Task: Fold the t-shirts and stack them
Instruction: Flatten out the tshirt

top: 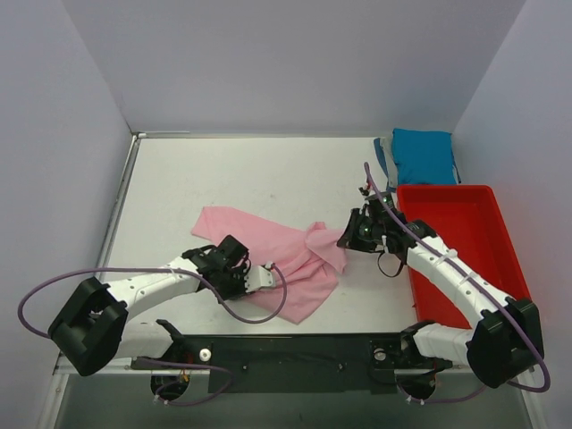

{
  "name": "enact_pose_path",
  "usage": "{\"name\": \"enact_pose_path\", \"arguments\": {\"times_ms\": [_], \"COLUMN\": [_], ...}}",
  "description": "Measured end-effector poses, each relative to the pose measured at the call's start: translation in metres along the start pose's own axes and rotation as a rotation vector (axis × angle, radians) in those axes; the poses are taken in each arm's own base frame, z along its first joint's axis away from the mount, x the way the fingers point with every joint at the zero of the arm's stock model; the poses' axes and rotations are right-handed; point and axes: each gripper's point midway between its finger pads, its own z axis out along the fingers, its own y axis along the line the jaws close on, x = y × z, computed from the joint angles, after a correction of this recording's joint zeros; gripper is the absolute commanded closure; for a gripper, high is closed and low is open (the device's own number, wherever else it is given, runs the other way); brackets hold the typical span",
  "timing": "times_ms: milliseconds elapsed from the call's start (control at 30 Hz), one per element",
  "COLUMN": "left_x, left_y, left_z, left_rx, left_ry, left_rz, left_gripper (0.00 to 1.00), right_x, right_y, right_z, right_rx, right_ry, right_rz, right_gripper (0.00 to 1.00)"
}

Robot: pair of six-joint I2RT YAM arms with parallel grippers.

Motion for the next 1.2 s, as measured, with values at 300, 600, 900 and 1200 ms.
{"name": "enact_pose_path", "arguments": {"times_ms": [300,600,900,1200], "left_x": [0.010,-0.083,-0.131,-0.121], "left_y": [0.036,0.199,0.190,0.178], "left_z": [-0.020,-0.263,-0.473,-0.467], "left_rx": [-0.171,-0.853,-1.240,-1.176], "left_ry": [0.074,-0.143,-0.424,-0.370], "left_rz": [0.046,-0.031,-0.022,-0.025], "left_gripper": [1.00,1.00,1.00,1.00], "right_x": [-0.020,-0.131,-0.171,-0.142], "right_y": [-0.007,0.063,0.112,0.111], "right_z": [-0.020,-0.133,-0.266,-0.314], "right_rx": [0.031,-0.073,-0.209,-0.268], "right_ry": [-0.032,-0.359,-0.666,-0.734], "right_rz": [0.004,-0.141,-0.219,-0.217], "right_gripper": [1.00,1.00,1.00,1.00]}}
